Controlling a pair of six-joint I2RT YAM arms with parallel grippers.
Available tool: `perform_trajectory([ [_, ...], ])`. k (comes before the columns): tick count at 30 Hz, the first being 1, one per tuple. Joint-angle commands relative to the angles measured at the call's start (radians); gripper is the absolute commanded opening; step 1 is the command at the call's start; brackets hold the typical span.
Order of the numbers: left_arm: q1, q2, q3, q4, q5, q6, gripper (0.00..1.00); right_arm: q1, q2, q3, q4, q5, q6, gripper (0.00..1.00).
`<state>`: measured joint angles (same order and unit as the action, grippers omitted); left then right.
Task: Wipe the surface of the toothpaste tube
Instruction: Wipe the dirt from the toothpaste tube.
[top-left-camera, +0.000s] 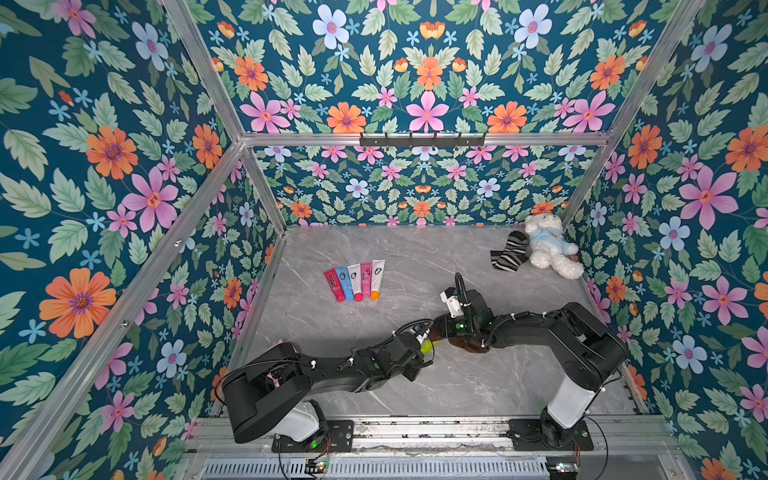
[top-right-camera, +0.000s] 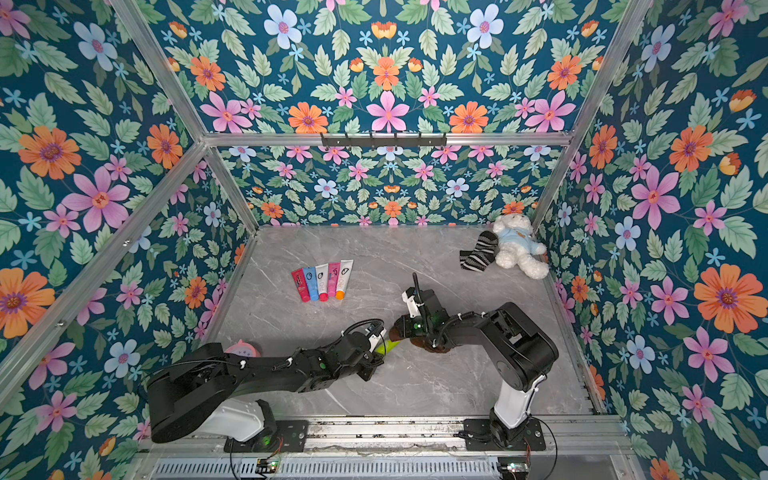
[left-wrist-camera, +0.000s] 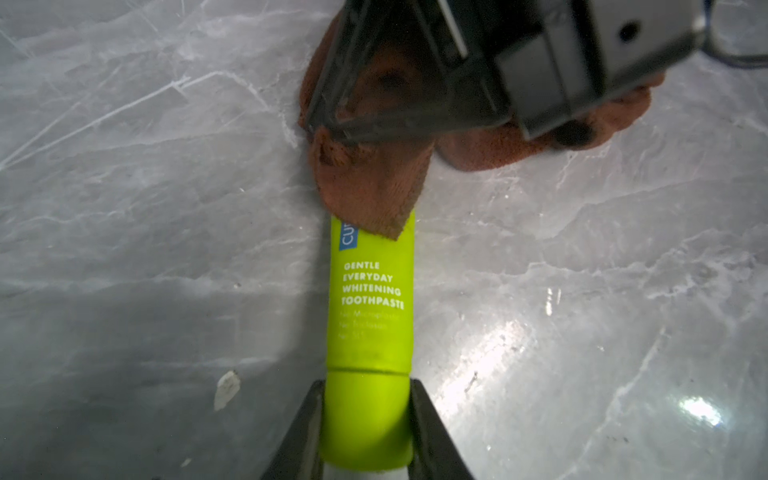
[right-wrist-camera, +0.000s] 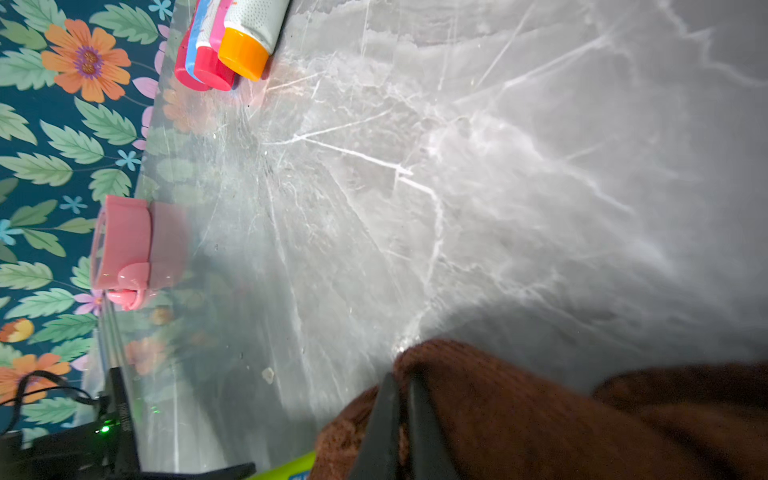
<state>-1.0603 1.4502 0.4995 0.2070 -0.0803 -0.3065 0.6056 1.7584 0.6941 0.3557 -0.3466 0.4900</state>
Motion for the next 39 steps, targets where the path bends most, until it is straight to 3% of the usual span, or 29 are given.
perform_trajectory([
  [1,0.0,0.016,0.009,-0.061,-0.019,0.008,0.04,0.072,0.01,0.004,-0.204,0.103,-0.019,0.0],
  [6,-0.002,0.048,0.019,-0.061,-0.018,0.006,0.02,0.181,-0.041,-0.088,-0.066,0.023,0.093,0.0],
  [10,-0.004,0.039,0.015,-0.06,-0.028,0.004,0.01,0.188,-0.049,-0.184,0.027,0.028,0.166,0.0],
  [13,-0.004,0.025,0.007,-0.058,-0.026,0.002,0.0,0.128,-0.03,-0.228,0.047,0.056,0.184,0.0],
  [18,-0.009,0.004,-0.01,-0.054,-0.022,-0.014,0.0,-0.073,-0.022,-0.251,0.029,0.076,0.175,0.0],
  [23,-0.013,-0.005,-0.018,-0.049,-0.029,-0.019,0.0,-0.117,-0.056,-0.192,-0.078,0.098,0.104,0.0],
  [26,-0.012,0.01,-0.01,-0.049,-0.033,-0.013,0.0,-0.081,-0.078,-0.189,-0.065,0.048,0.096,0.0],
  [32,-0.014,0.035,0.007,-0.054,-0.036,-0.008,0.0,0.097,-0.149,-0.212,-0.05,0.004,0.137,0.0],
  [36,-0.014,0.031,0.005,-0.05,-0.036,-0.005,0.0,0.183,-0.092,-0.211,0.026,-0.048,0.174,0.0],
  [39,-0.014,0.029,0.004,-0.05,-0.034,-0.005,0.0,0.166,-0.01,-0.223,0.087,-0.047,0.203,0.0],
])
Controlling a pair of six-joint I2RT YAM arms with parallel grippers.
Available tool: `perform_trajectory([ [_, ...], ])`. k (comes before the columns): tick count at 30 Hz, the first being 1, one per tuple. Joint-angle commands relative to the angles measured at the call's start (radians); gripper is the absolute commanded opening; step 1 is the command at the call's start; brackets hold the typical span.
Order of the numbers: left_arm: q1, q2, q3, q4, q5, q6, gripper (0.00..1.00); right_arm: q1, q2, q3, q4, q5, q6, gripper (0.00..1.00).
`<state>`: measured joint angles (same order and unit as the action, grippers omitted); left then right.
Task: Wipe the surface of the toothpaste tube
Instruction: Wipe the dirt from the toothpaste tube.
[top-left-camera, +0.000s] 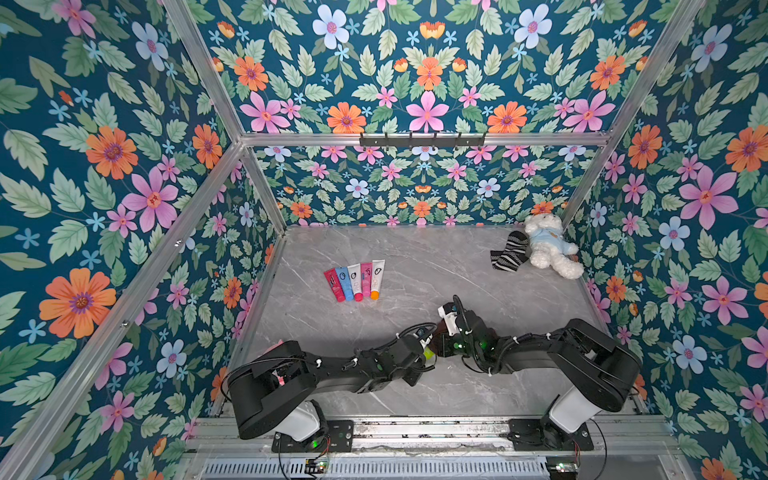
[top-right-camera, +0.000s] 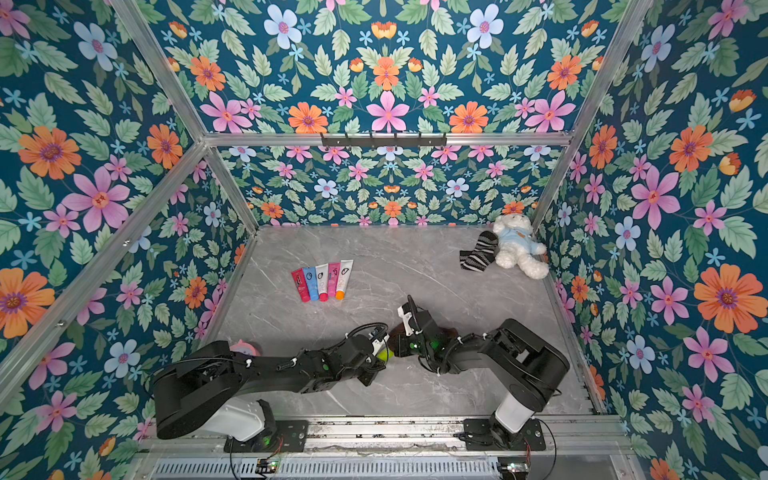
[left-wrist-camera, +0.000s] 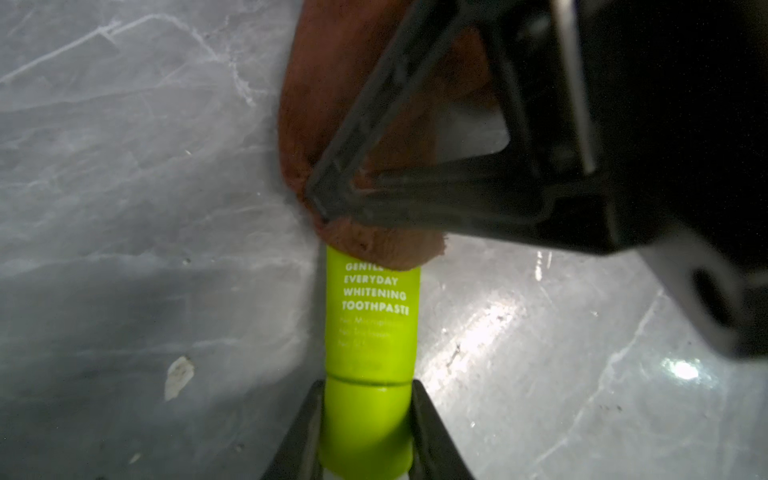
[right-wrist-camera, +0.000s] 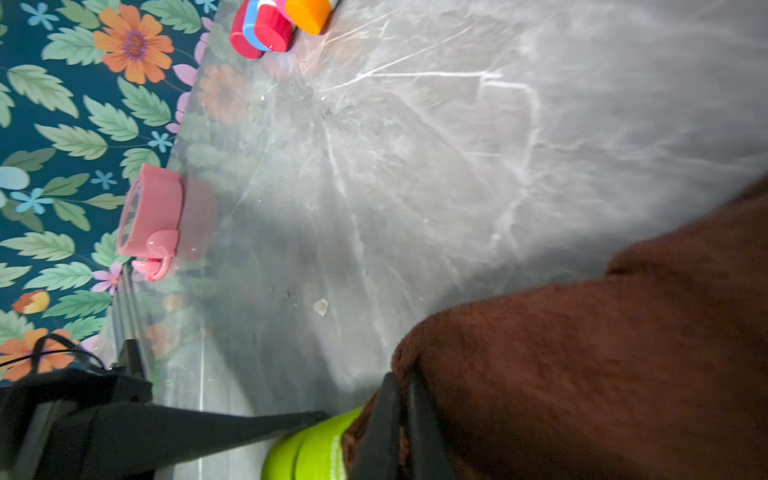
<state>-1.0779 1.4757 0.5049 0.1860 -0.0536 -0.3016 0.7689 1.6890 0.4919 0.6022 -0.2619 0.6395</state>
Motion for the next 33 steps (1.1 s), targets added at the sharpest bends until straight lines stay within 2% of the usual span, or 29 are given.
perform_trajectory([
  [1,0.003,0.002,-0.002,-0.03,-0.06,-0.011,0.0,-0.016,0.077,-0.024,-0.158,-0.126,0.056,0.0],
  [5,-0.002,-0.017,-0.015,-0.029,-0.064,-0.02,0.0,-0.185,0.133,-0.052,-0.154,-0.107,0.053,0.0],
  [8,-0.002,-0.025,-0.02,-0.03,-0.069,-0.024,0.0,-0.254,0.112,-0.026,-0.291,0.007,0.0,0.0],
  [11,-0.003,-0.023,-0.019,-0.03,-0.075,-0.024,0.0,-0.255,0.074,0.01,-0.409,0.08,-0.039,0.0],
  [17,-0.005,-0.009,-0.011,-0.031,-0.081,-0.021,0.0,-0.214,0.01,0.0,-0.471,0.109,-0.049,0.0],
  [23,-0.005,-0.002,-0.009,-0.033,-0.078,-0.021,0.0,-0.173,-0.09,-0.027,-0.552,0.205,-0.028,0.0],
  [25,-0.005,-0.005,-0.01,-0.031,-0.072,-0.023,0.0,-0.175,-0.103,-0.027,-0.542,0.177,-0.041,0.0],
  [26,-0.007,-0.005,-0.011,-0.031,-0.073,-0.022,0.01,-0.173,-0.109,-0.024,-0.541,0.165,-0.047,0.05],
  [27,-0.008,-0.007,-0.012,-0.031,-0.073,-0.024,0.06,-0.171,-0.122,-0.025,-0.537,0.15,-0.048,0.18],
  [28,-0.01,-0.01,-0.014,-0.031,-0.074,-0.024,0.12,-0.167,-0.144,-0.027,-0.536,0.14,-0.048,0.26],
  [31,-0.014,-0.019,-0.019,-0.026,-0.076,-0.025,0.24,-0.15,-0.244,-0.017,-0.6,0.137,-0.048,0.4],
  [33,-0.013,-0.022,-0.019,-0.023,-0.072,-0.024,0.32,-0.137,-0.323,-0.002,-0.668,0.153,-0.053,0.43],
])
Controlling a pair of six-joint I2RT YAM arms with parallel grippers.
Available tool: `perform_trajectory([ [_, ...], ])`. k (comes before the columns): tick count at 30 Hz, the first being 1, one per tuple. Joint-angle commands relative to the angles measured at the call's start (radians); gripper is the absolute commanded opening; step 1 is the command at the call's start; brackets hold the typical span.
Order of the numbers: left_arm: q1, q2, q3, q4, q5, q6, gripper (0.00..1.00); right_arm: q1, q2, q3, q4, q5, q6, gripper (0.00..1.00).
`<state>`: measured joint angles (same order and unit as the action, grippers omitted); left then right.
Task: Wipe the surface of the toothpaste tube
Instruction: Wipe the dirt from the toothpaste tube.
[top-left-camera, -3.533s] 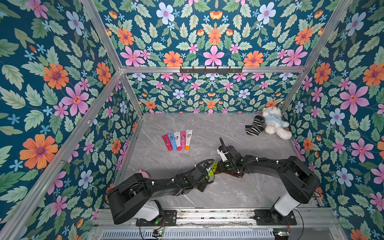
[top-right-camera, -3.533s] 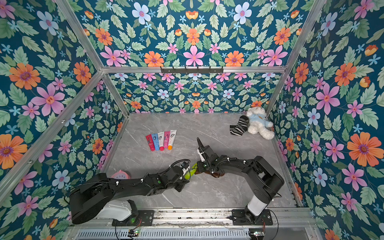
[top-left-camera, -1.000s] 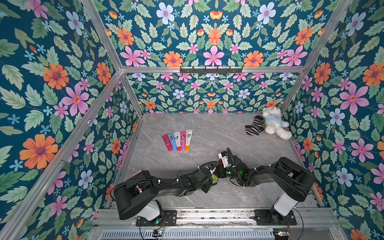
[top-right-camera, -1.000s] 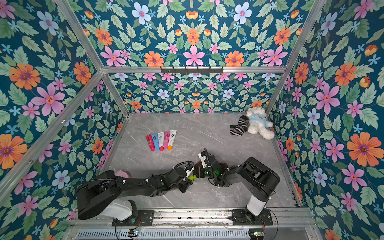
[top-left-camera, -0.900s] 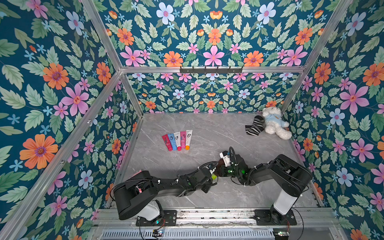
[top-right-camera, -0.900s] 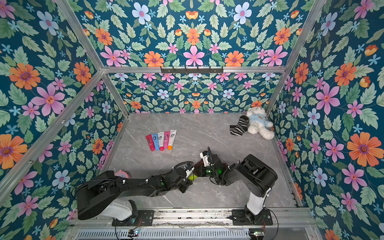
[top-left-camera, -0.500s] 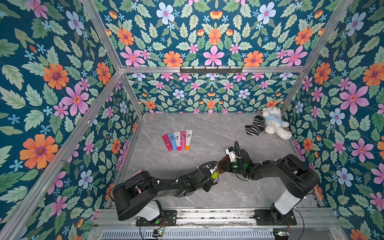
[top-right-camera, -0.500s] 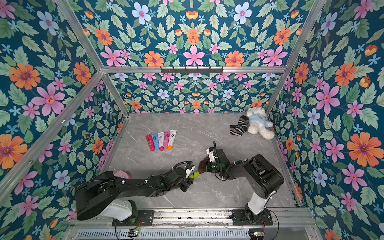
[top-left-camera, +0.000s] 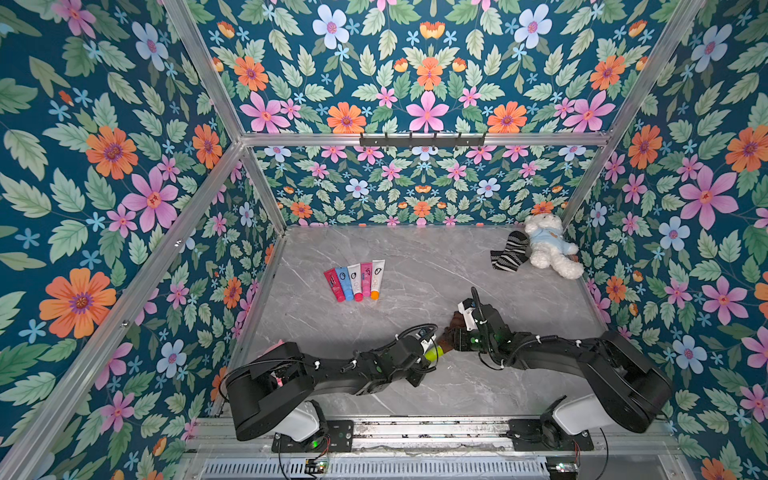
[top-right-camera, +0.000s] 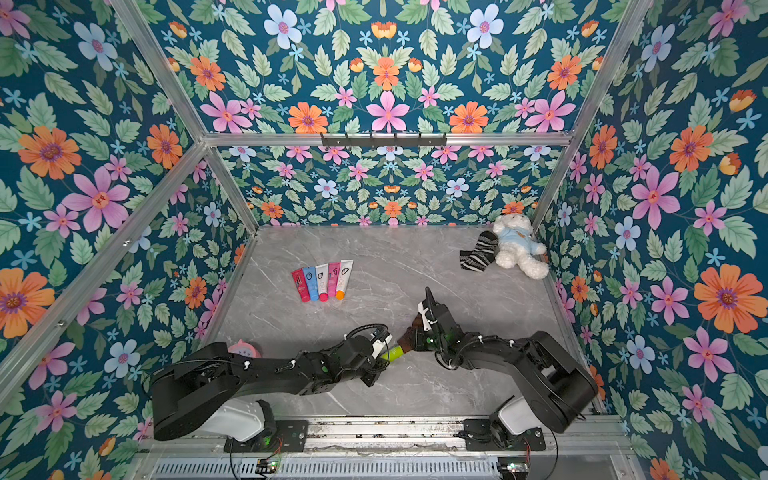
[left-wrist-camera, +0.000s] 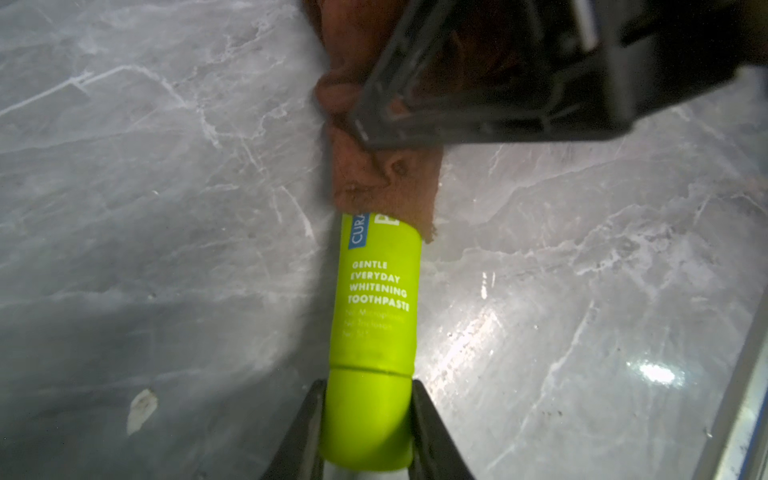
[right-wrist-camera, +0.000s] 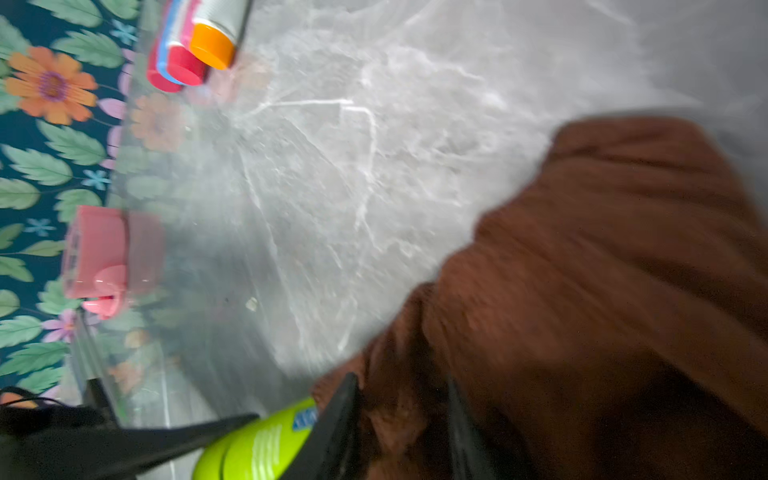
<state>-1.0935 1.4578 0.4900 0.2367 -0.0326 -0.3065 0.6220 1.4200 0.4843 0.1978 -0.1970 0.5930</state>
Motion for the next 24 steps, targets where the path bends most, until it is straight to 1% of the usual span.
perform_trajectory([
  [1,0.002,-0.002,-0.004,-0.073,-0.092,-0.018,0.36,0.017,-0.094,0.011,-0.296,0.094,-0.009,0.44],
  [4,0.002,0.008,0.001,-0.07,-0.081,-0.014,0.48,0.022,-0.19,0.016,-0.362,0.096,-0.015,0.46],
  [7,0.002,0.01,0.002,-0.063,-0.065,-0.011,0.59,0.039,-0.228,0.011,-0.37,0.084,-0.022,0.46],
  [8,0.003,0.009,0.001,-0.06,-0.06,-0.01,0.62,0.05,-0.231,0.012,-0.367,0.088,-0.022,0.46],
  [11,0.002,0.006,0.001,-0.057,-0.059,-0.008,0.64,0.077,-0.214,0.022,-0.349,0.096,-0.022,0.49],
  [15,0.003,0.025,0.015,-0.062,-0.07,-0.001,0.65,0.097,-0.134,0.056,-0.294,0.093,-0.022,0.53],
  [17,0.002,0.04,0.026,-0.063,-0.073,0.005,0.64,0.114,-0.086,0.089,-0.274,0.105,-0.022,0.54],
  [19,0.003,0.052,0.039,-0.063,-0.075,0.01,0.58,0.126,-0.034,0.125,-0.258,0.115,-0.024,0.55],
  [24,0.002,0.072,0.049,-0.065,-0.075,0.015,0.32,0.13,0.118,0.197,-0.224,0.138,-0.031,0.56],
])
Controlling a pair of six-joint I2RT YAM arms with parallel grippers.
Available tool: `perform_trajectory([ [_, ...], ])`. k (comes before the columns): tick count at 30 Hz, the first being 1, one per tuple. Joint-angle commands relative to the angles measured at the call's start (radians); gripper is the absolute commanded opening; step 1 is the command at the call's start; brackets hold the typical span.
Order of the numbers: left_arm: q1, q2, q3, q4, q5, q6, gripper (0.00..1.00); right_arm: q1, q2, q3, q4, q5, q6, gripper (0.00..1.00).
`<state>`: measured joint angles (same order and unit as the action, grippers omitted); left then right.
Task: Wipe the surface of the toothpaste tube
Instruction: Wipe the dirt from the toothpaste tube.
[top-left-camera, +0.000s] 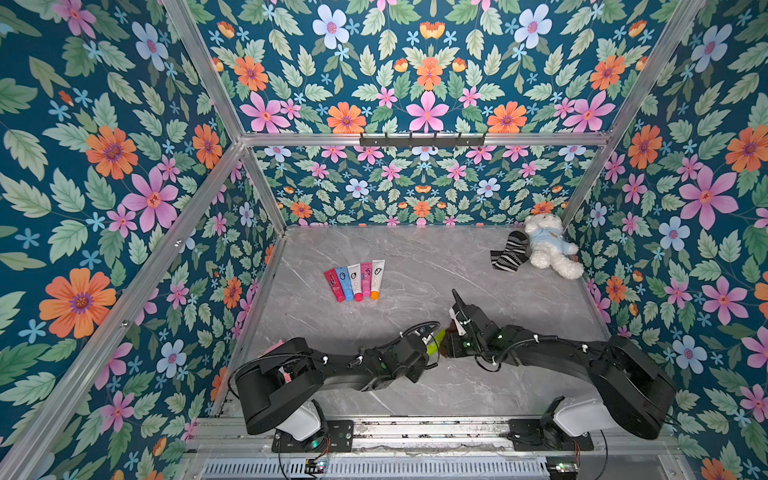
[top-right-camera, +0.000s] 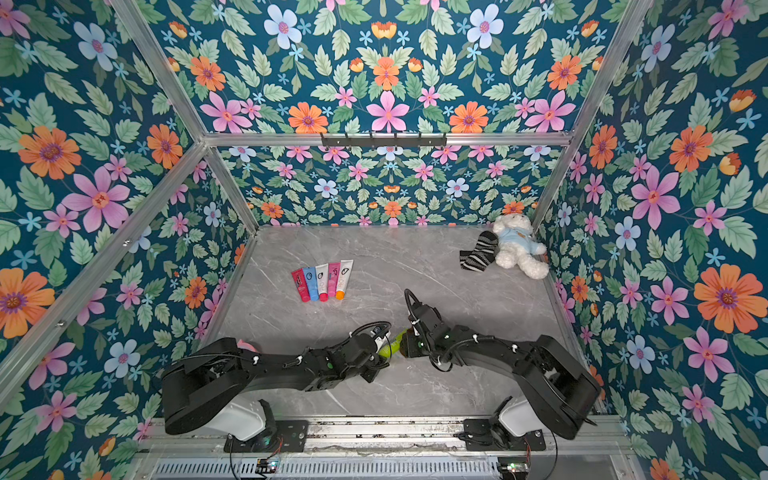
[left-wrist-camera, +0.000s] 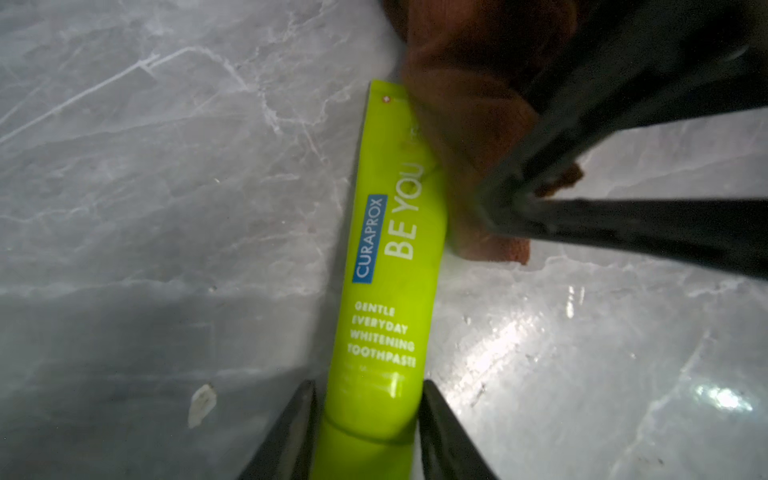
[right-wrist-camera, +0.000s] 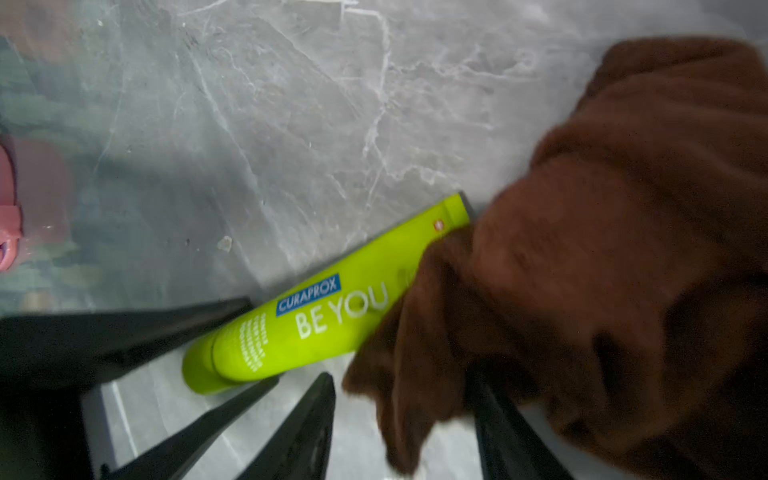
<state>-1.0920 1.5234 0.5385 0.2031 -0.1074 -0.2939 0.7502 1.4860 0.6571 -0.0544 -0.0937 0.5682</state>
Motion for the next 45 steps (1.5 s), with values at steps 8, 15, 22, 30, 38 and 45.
perform_trajectory([
  [8,0.0,-0.02,-0.022,-0.026,-0.008,-0.002,0.11,0.002,0.045,0.009,-0.025,0.124,-0.007,0.04],
  [15,-0.002,-0.022,-0.027,-0.02,0.003,-0.002,0.06,-0.058,-0.146,-0.016,-0.063,0.11,-0.081,0.0],
  [22,-0.006,-0.029,-0.029,-0.011,0.008,-0.002,0.03,-0.052,-0.05,0.044,0.036,-0.034,-0.123,0.0],
  [30,-0.008,-0.026,-0.029,-0.005,0.015,-0.004,0.0,-0.051,0.129,0.074,0.134,-0.06,-0.122,0.0],
  [38,-0.009,-0.02,-0.026,-0.007,0.009,-0.004,0.0,-0.045,0.201,0.022,0.174,-0.088,-0.102,0.0],
  [45,-0.009,-0.012,-0.022,-0.009,0.009,-0.004,0.0,0.043,0.181,-0.067,0.293,-0.196,-0.013,0.0],
])
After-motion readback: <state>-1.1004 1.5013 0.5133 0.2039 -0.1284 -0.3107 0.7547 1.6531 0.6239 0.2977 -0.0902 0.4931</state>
